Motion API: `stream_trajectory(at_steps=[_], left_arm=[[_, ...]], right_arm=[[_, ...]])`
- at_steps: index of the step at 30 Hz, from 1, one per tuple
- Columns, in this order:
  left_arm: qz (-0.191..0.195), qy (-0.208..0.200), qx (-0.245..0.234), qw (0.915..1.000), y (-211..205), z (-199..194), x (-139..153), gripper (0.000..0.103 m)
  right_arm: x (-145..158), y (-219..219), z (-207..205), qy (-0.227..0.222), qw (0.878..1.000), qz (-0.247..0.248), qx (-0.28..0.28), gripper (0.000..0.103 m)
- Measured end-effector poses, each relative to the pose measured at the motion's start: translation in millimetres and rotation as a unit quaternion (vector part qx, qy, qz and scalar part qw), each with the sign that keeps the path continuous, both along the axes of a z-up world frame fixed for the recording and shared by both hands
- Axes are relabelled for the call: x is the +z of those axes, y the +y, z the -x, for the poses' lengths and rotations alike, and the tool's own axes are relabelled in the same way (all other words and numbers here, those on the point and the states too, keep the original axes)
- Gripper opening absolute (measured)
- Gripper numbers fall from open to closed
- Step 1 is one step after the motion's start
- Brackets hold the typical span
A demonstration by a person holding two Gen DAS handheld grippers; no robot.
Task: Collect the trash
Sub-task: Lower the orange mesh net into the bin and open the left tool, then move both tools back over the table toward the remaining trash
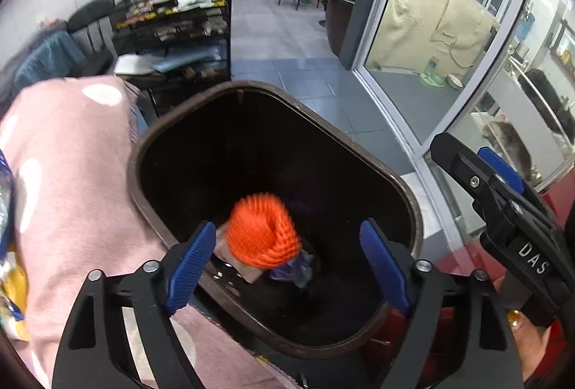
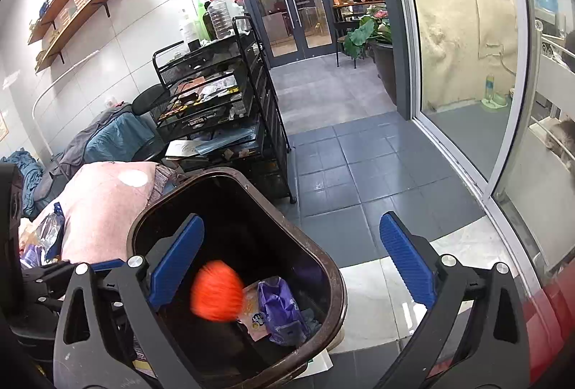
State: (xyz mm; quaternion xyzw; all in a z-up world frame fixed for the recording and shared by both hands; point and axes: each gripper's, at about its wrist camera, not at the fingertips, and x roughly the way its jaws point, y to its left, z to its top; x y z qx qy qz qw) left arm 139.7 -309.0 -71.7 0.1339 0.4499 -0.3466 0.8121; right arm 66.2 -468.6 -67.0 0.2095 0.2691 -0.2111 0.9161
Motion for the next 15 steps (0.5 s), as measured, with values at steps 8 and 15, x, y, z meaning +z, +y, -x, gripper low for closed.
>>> stream_trajectory(at_steps=[8, 15], left_arm=[[0.005, -0.045, -0.002, 0.999, 7.5, 11.7, 19.4, 0.097], [0.001, -0.071, -0.013, 0.9974, 16.3, 22.5, 29.2, 0.098]], right_arm=[[-2.8, 2.1, -2.2, -0.001, 1.0, -0.002, 0.004, 0.097], [-2.8, 9.8, -5.7, -0.002, 1.0, 0.003, 0.019, 0.097]])
